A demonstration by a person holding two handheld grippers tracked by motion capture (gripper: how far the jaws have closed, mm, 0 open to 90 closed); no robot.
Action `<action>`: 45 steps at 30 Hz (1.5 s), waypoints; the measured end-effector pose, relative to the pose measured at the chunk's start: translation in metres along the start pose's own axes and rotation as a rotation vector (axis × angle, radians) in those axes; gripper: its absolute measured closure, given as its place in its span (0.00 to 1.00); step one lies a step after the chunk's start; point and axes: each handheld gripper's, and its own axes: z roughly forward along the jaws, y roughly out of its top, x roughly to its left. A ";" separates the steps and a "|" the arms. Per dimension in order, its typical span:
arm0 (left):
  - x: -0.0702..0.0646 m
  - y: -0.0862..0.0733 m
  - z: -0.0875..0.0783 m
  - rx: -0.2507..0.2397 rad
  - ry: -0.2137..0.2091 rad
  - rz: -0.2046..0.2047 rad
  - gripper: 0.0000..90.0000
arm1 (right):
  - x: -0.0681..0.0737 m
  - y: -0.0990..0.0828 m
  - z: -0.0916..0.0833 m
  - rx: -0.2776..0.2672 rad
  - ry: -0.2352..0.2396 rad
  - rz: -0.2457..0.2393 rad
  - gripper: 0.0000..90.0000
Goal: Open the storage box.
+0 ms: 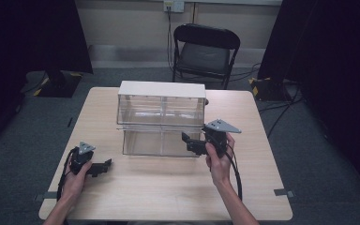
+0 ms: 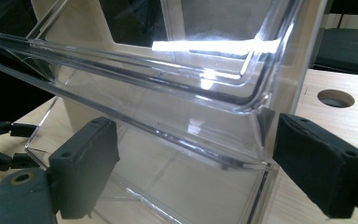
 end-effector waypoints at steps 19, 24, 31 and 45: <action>0.000 0.000 0.000 0.002 0.003 0.006 0.09 | -0.001 0.001 -0.001 0.009 0.008 0.006 0.15; 0.000 0.000 0.000 0.001 0.002 0.003 0.09 | -0.002 0.001 -0.001 0.010 0.013 0.006 0.14; 0.000 0.000 0.000 0.002 0.003 0.005 0.09 | -0.002 0.001 -0.001 0.008 0.010 0.003 0.14; 0.000 0.000 0.000 0.001 0.002 0.003 0.09 | -0.003 0.001 -0.002 0.009 0.010 0.003 0.14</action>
